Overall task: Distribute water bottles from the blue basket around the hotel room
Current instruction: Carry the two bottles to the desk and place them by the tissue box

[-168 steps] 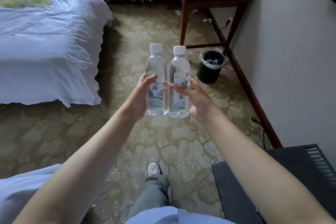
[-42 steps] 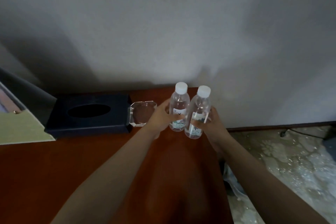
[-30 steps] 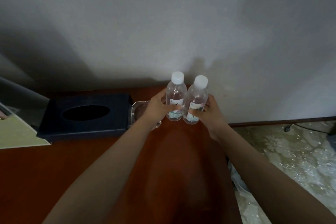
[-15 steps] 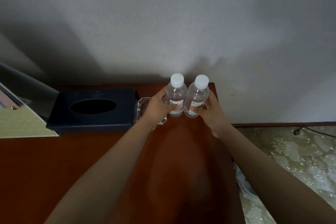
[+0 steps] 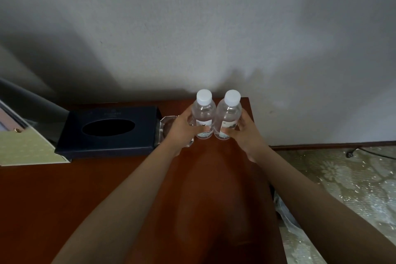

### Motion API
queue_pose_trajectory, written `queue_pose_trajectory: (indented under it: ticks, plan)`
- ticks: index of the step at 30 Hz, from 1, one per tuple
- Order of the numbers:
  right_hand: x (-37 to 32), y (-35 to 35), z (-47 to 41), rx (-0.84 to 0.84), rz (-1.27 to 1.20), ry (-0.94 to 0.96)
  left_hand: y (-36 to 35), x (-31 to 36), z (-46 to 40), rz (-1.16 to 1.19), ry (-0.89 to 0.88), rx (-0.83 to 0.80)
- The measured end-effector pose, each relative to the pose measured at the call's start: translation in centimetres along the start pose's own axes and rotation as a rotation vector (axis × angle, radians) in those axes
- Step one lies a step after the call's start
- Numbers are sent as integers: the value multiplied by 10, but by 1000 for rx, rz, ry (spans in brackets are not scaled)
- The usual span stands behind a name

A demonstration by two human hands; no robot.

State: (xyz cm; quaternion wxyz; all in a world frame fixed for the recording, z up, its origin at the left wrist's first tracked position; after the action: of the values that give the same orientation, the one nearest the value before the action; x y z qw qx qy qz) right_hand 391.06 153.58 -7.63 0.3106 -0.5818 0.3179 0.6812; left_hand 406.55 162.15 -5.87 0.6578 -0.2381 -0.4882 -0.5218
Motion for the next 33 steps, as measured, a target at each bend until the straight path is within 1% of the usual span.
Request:
queue_pose_trajectory:
  ticks: [6, 10, 11, 13, 15, 17, 20, 23, 25, 30, 33]
  plan:
    - [7, -2, -2, 19, 93, 4, -3, 0, 7, -49, 9, 16]
    - [11, -5, 1, 60, 109, -48, -1, -10, 12, -252, -24, 129]
    - [15, -6, 2, 83, 142, -63, -1, -15, 15, -309, -31, 165]
    - [18, 7, 32, 157, 206, -96, -17, -10, 44, -445, -72, 201]
    - [25, 7, 46, 198, 299, -148, -14, -18, 55, -531, -70, 254]
    - [26, 17, 67, 262, 378, -164, -14, -32, 65, -621, -57, 265]
    - [34, 45, 109, 334, 455, -164, -30, -48, 86, -726, -42, 175]
    - [52, 77, 151, 443, 432, -200, -53, -59, 99, -796, -64, 83]
    - [61, 97, 182, 502, 438, -238, -75, -58, 106, -859, -125, 27]
    - [67, 138, 258, 578, 533, -325, -140, -48, 119, -941, -293, -126]
    - [63, 145, 310, 689, 508, -358, -178, -47, 134, -1059, -396, -260]
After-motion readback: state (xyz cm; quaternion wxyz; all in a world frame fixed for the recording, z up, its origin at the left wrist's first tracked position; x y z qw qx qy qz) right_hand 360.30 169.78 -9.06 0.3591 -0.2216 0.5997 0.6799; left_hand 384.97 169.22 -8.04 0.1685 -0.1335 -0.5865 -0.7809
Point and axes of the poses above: each hand's wrist, its own z-axis away from the middle knuckle, its own y-axis out of the back of the hand, x = y × z, the point moved 4 cm from there along -z, towards the middle knuckle, and after that the axes turned 7 degrees about y, right-handed, at the moved point
